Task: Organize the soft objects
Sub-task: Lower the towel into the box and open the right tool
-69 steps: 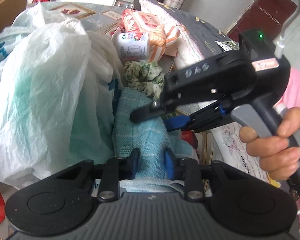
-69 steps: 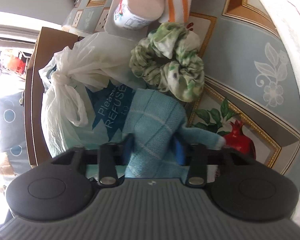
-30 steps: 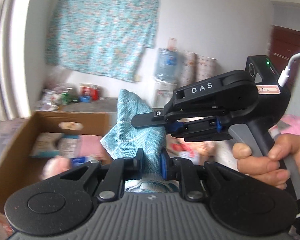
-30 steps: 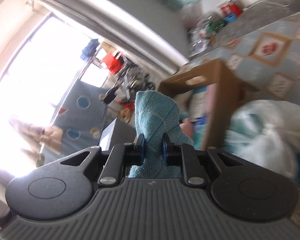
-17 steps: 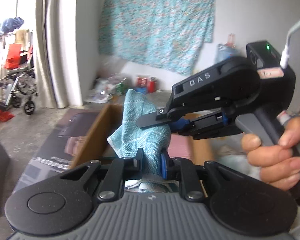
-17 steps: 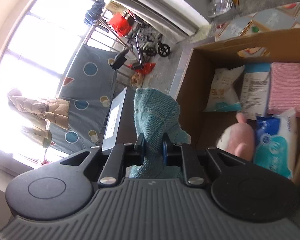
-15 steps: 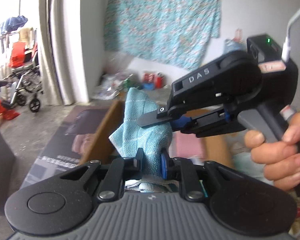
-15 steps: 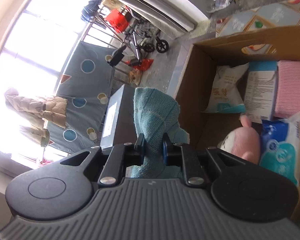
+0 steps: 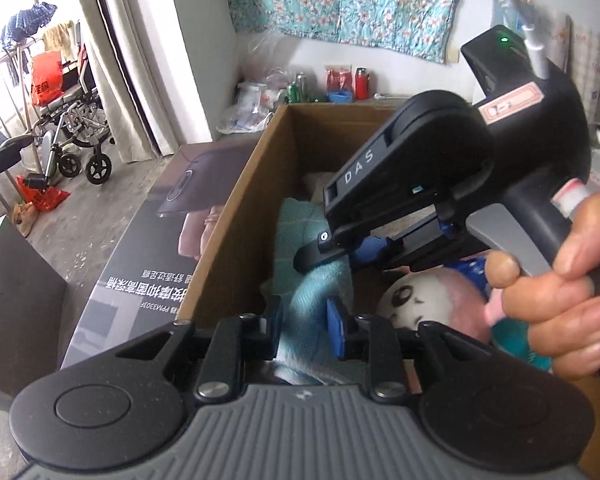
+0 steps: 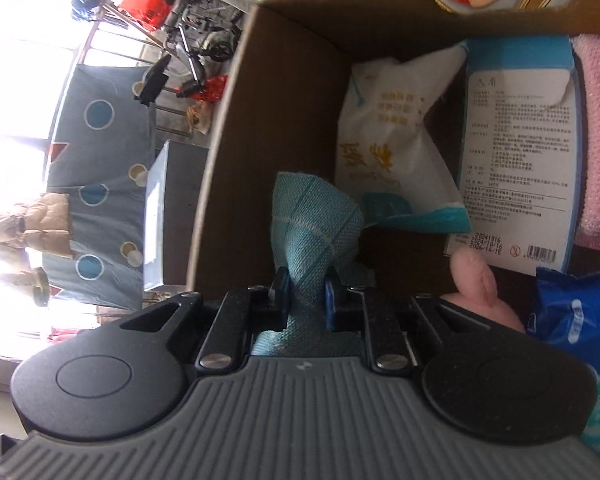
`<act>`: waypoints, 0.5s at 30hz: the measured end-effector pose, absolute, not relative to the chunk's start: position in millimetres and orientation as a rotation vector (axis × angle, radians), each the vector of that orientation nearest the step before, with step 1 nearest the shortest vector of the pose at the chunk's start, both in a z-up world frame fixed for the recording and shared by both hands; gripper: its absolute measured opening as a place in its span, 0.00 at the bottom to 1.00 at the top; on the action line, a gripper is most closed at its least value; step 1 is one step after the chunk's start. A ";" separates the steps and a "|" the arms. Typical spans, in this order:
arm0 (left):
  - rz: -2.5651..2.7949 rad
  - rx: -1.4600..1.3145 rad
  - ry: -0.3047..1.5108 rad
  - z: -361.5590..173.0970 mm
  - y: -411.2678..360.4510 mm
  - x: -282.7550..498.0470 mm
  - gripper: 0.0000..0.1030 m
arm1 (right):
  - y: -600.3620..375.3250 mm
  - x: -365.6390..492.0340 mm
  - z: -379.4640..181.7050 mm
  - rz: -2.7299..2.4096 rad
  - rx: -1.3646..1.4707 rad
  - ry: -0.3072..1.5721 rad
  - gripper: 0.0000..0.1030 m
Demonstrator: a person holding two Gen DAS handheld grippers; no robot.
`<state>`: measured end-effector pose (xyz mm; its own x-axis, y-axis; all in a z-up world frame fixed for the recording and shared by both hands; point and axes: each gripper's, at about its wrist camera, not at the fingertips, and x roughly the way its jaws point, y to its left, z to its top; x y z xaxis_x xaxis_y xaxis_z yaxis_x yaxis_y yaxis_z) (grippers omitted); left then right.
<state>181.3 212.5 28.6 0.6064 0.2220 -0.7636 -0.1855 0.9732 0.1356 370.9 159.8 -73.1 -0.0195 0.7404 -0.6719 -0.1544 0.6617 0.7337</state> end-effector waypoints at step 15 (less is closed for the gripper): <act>0.244 0.008 0.892 39.0 222.8 156.4 0.33 | 187.3 362.0 -89.6 0.701 0.569 1.438 0.28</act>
<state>156.4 222.8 39.0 0.6018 0.2142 -0.7694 -0.2073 0.9722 0.1085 362.0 187.3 -89.6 -0.0005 0.7295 -0.6840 -0.0897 0.6812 0.7265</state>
